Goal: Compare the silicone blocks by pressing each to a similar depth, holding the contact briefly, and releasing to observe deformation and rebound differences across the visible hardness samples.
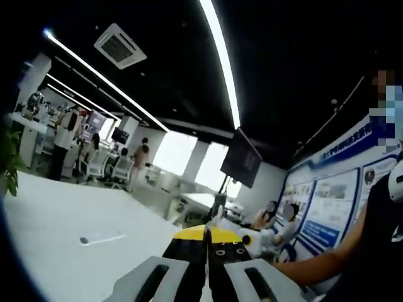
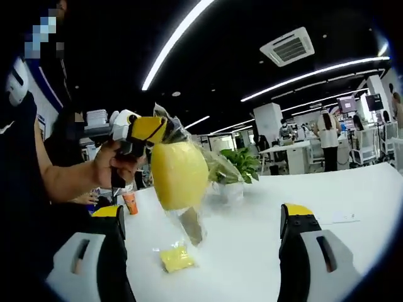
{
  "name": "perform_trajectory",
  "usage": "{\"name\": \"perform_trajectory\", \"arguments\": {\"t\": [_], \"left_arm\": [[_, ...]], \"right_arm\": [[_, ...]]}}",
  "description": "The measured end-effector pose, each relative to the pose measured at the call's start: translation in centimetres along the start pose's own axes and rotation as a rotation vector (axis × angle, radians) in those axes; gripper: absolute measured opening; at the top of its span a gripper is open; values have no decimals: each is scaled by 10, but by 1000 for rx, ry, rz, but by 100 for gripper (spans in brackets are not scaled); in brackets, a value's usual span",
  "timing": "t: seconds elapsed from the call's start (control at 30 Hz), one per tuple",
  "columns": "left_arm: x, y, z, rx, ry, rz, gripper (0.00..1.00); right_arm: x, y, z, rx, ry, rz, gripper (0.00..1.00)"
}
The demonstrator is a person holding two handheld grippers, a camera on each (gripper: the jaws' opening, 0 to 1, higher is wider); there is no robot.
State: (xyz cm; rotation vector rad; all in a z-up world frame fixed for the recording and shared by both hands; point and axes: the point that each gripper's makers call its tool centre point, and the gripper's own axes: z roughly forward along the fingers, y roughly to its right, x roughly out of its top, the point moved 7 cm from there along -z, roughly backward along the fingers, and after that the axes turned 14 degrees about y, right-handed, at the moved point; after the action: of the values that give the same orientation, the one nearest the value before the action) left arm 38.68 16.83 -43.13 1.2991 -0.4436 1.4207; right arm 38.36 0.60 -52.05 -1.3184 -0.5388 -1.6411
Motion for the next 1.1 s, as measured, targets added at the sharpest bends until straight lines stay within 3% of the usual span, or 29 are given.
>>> {"name": "perform_trajectory", "arguments": {"t": [0.03, 0.13, 0.37, 0.57, 0.9, 1.03, 1.1], "left_arm": [[-2, 1, -1, -11, -6, -1, 0], [-7, 4, -5, -25, -19, -7, 0], [-17, 4, -18, -48, -13, -57, 0], [-16, 1, -24, -51, 4, -80, 0], [-16, -4, -28, -47, 33, -107, 0], [-16, -5, -29, -46, 39, -121, 0], [-17, -8, -32, -42, 44, -118, 0]], "right_arm": [[-1, 0, 2, 10, 8, 2, 96], [-6, -5, 5, 56, 12, 34, 83], [-23, -14, 9, 111, 17, 80, 74], [-33, -26, 21, 171, -1, 91, 66], [-26, -30, 30, 219, 22, 97, 44], [-24, -31, 32, 218, 39, 125, 42], [-24, -31, 31, 212, 38, 131, 34]]}}
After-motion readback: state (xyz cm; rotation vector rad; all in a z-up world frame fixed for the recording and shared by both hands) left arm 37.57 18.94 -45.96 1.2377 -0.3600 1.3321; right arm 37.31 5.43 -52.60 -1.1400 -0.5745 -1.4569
